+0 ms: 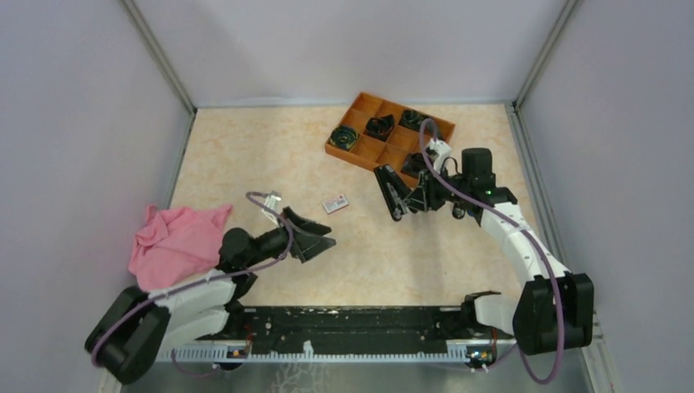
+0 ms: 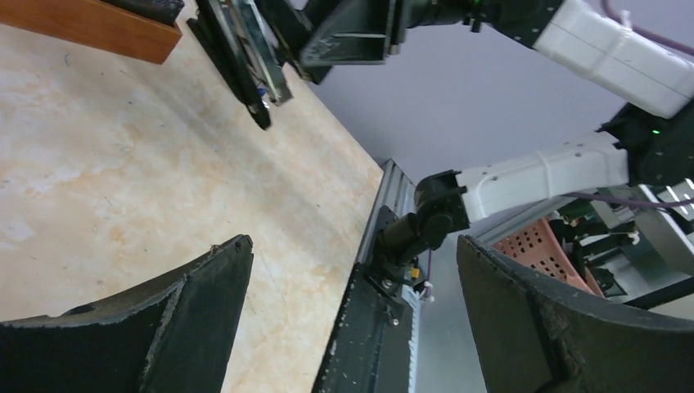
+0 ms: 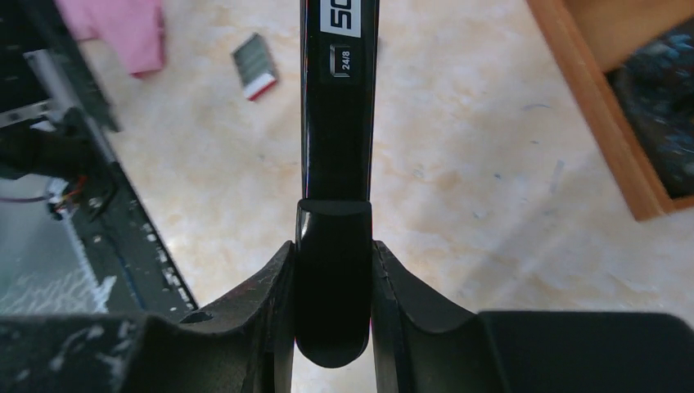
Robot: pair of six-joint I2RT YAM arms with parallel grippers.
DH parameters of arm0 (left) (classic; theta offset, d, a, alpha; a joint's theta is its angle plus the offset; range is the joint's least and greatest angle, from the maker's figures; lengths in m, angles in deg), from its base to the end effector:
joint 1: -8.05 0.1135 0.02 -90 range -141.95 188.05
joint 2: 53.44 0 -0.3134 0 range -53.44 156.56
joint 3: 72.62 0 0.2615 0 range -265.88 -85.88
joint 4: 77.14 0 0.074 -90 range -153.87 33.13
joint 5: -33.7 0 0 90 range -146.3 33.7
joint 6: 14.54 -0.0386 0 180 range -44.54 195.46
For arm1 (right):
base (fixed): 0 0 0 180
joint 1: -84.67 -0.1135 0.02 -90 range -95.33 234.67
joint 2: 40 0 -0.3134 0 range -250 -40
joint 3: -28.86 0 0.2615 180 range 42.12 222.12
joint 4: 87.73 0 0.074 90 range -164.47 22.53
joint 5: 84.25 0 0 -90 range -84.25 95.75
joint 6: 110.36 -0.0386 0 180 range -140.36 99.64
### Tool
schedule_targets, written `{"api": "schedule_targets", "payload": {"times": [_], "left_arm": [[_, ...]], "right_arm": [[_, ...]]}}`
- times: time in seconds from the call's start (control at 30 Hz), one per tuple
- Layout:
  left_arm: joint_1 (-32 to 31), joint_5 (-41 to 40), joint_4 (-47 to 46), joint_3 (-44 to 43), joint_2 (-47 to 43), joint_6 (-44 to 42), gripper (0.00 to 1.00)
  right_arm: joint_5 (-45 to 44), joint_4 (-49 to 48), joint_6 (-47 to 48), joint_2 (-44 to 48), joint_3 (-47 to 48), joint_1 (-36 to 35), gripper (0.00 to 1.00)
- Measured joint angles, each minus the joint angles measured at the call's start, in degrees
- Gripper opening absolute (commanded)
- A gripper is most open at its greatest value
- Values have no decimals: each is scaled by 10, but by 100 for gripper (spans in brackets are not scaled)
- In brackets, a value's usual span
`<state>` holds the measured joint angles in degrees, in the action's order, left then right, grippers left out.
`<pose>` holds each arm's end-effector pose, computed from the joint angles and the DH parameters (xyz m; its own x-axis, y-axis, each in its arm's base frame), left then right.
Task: Unload the staples from the stapler
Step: Pick up the stapler from the center of the board, then unload the staple at the center of the board.
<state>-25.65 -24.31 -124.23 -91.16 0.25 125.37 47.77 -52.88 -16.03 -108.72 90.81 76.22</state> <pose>0.1157 -0.1017 0.2376 -0.5791 -0.3937 -0.7139 0.7124 0.1814 -0.6779 0.2363 0.0612 0.3065 -0.6095 -0.1473 -0.7790 -0.6520 0.6521 0.3869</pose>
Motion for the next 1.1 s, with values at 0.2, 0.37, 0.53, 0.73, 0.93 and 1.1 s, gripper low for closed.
{"api": "schedule_targets", "payload": {"times": [0.2, 0.37, 0.53, 0.73, 0.93, 1.1], "left_arm": [[-21, -16, -120, -54, 171, -35, 100], [-47, -29, -206, -107, 279, -50, 99], [-72, -42, -249, -150, 351, -60, 99], [-91, -51, -262, -198, 415, -58, 99], [-110, -61, -262, -226, 455, -48, 99], [-126, -63, -263, -245, 467, -42, 98]], "right_arm": [[122, -51, -37, 48, -41, 5, 0], [194, -104, -81, 61, -56, 23, 0], [250, -174, -141, 61, -75, 35, 0], [289, -231, -192, 61, -90, 37, 0], [312, -274, -222, 61, -94, 37, 0], [318, -286, -231, 61, -97, 38, 0]]}}
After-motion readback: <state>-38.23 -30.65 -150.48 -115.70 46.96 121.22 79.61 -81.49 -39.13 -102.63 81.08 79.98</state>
